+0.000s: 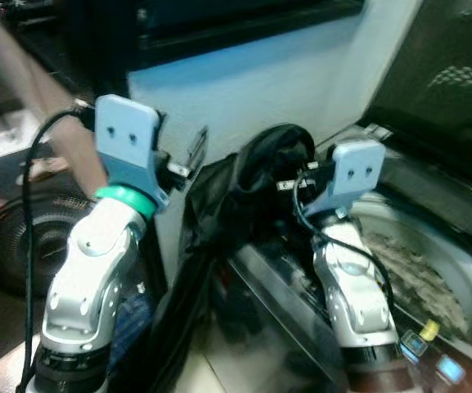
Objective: Clothes washing
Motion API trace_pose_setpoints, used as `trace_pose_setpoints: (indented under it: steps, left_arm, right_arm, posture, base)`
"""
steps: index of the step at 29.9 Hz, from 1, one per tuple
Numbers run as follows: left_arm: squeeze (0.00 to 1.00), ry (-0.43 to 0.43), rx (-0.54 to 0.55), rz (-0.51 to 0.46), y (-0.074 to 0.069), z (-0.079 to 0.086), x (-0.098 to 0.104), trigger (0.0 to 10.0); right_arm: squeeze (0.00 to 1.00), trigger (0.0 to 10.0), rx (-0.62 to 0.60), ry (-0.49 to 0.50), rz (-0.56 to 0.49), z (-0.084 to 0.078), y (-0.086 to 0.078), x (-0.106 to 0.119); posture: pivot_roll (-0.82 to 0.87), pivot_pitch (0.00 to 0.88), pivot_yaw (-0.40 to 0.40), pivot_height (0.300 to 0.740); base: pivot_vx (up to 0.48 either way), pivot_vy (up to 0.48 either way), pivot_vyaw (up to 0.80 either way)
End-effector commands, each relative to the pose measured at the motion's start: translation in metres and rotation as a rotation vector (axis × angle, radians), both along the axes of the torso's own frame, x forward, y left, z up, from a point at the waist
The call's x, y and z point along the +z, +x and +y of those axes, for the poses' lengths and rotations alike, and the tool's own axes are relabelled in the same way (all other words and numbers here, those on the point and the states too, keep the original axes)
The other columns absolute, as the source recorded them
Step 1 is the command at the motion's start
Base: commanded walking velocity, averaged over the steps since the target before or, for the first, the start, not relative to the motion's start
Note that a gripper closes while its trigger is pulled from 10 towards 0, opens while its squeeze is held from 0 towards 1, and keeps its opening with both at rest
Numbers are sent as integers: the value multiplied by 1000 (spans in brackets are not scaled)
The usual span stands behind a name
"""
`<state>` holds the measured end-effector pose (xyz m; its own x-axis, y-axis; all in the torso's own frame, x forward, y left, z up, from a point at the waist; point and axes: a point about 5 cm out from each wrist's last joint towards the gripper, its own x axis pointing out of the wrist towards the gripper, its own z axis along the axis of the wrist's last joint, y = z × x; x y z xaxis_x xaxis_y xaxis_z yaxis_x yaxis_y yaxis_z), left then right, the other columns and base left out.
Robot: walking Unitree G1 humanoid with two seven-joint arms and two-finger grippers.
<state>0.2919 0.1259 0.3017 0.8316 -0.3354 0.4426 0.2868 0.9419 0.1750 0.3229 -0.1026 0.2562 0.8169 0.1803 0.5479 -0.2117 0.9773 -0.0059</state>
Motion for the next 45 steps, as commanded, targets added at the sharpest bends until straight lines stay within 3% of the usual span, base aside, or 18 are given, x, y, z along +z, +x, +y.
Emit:
trace_pose_setpoints:
  steps: [1,30,40,45]
  left_arm:
    - [0,-5,1,4,-1,1,-1,10000]
    - [0,-15,9,9,0,2,-1,10000]
    - [0,-21,11,14,0,3,-1,10000]
    - [0,-12,10,9,-1,2,-1,10000]
  right_arm:
    - [0,10000,-15,29,-24,-5,-3,4]
    - [0,10000,-13,26,-16,-4,-1,4]
    - [0,10000,-14,29,-8,-4,0,2]
    - [0,10000,-18,10,-9,-3,0,1]
  posture:
    - [76,55,29,740]
    - [79,59,24,740]
    - [80,56,24,740]
    - [78,57,25,740]
  base:
    - [0,0,-800]
    - [0,0,-800]
    - [0,399,-776]
    - [0,397,0]
